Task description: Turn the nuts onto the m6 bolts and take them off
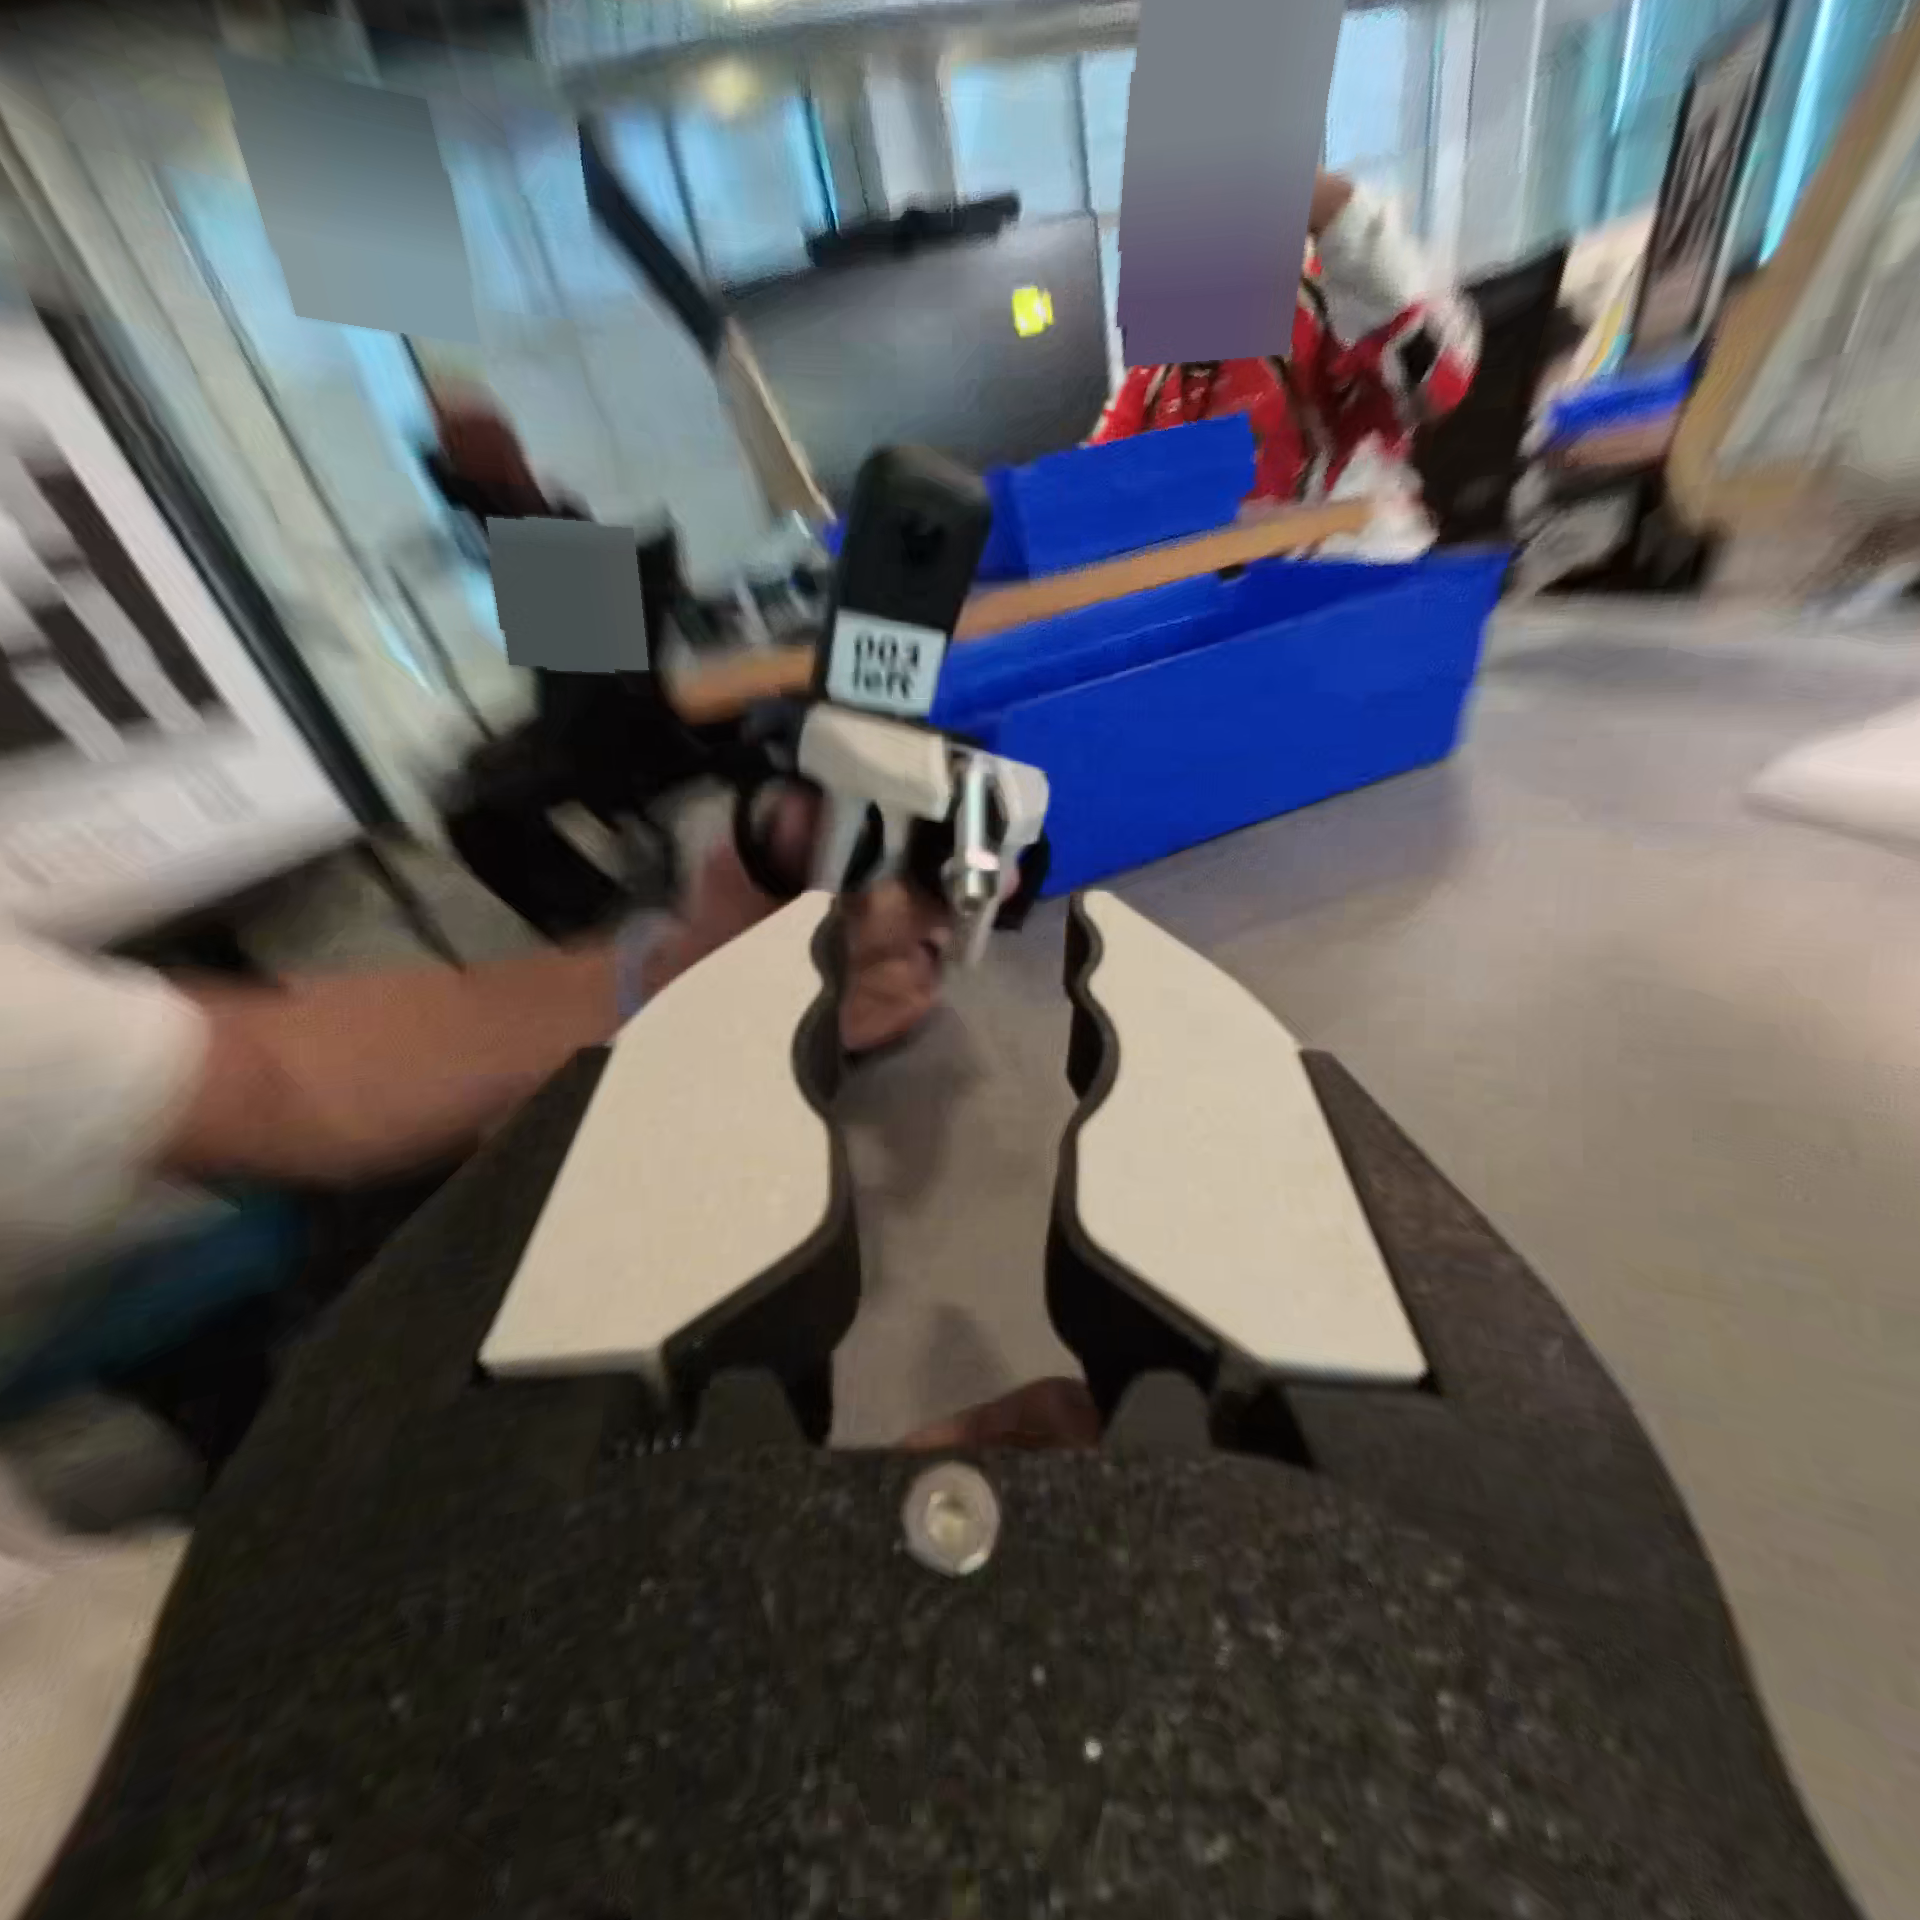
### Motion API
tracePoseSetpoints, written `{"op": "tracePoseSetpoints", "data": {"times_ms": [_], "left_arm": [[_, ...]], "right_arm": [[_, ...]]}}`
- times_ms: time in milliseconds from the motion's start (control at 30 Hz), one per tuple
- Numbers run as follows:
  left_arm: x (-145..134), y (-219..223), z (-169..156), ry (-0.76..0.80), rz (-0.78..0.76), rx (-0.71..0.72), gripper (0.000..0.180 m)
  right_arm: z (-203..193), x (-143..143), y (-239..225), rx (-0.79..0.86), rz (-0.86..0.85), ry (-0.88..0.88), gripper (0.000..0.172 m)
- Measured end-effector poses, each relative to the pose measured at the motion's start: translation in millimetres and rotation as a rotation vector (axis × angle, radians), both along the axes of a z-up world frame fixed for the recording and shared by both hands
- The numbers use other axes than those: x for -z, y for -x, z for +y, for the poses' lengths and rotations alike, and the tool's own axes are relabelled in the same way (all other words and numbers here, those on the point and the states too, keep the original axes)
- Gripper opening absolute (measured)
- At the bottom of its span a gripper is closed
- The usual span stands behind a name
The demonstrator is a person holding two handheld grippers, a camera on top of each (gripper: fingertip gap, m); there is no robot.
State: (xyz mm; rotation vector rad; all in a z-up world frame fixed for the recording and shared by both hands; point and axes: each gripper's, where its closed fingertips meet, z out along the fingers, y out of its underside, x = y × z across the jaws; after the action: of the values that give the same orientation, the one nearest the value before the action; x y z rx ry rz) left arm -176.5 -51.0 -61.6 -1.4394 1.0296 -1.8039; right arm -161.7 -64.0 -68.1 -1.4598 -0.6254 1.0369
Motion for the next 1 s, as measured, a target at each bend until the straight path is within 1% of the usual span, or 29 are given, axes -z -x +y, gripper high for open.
{"op": "tracePoseSetpoints", "data": {"times_ms": [33,67,100,133,200,233,267,333,367,433,533,700,733,767,800,833,900,933,1000], "left_arm": [[0,0,1,-0.003,-0.001,-0.007,0.010],[0,0,2,-0.005,0.000,-0.011,0.009],[0,0,2,-0.010,0.004,-0.017,0.009],[2,-1,3,-0.016,0.013,-0.023,0.009],[4,-2,2,-0.032,0.030,-0.029,0.009],[5,-3,2,-0.038,0.038,-0.032,0.010],[6,-4,2,-0.037,0.042,-0.031,0.010],[7,-4,1,-0.037,0.049,-0.023,0.010],[7,-4,0,-0.033,0.048,-0.021,0.009],[8,-4,-1,-0.014,0.048,-0.003,0.010],[7,-5,-5,-0.006,0.043,0.022,0.010],[11,-7,-9,0.001,0.064,0.046,0.009],[13,-8,-8,0.003,0.073,0.042,0.009],[13,-9,-8,0.002,0.073,0.041,0.010],[11,-9,-8,0.001,0.067,0.041,0.010],[10,-8,-9,0.001,0.059,0.043,0.010],[7,-6,-7,-0.002,0.045,0.032,0.009],[6,-5,-6,-0.005,0.035,0.021,0.009],[3,-2,-3,-0.002,0.019,0.008,0.009]], "right_arm": [[6,1,-1,-0.051,0.136,0.176,0.037],[8,0,1,-0.132,0.263,0.319,0.039],[7,-1,2,-0.203,0.369,0.415,0.038],[8,1,4,-0.234,0.426,0.469,0.035],[8,7,9,-0.240,0.440,0.509,0.028],[6,6,11,-0.255,0.452,0.505,0.016],[7,6,12,-0.250,0.446,0.496,0.010],[9,3,8,-0.190,0.413,0.419,0.010],[9,5,9,-0.160,0.338,0.353,0.009],[7,9,10,-0.064,0.112,0.158,0.010],[6,13,8,0.111,-0.305,-0.261,0.010],[8,12,-2,0.331,-0.901,-0.920,0.010],[10,12,-5,0.372,-0.992,-1.023,0.010],[12,10,-6,0.413,-1.045,-1.100,0.010],[10,9,-5,0.416,-1.036,-1.121,0.010],[7,11,-2,0.376,-0.974,-1.065,0.012],[3,16,2,0.281,-0.788,-0.815,0.038],[2,14,3,0.244,-0.657,-0.671,0.044],[-2,10,5,0.129,-0.325,-0.316,0.045]]}}
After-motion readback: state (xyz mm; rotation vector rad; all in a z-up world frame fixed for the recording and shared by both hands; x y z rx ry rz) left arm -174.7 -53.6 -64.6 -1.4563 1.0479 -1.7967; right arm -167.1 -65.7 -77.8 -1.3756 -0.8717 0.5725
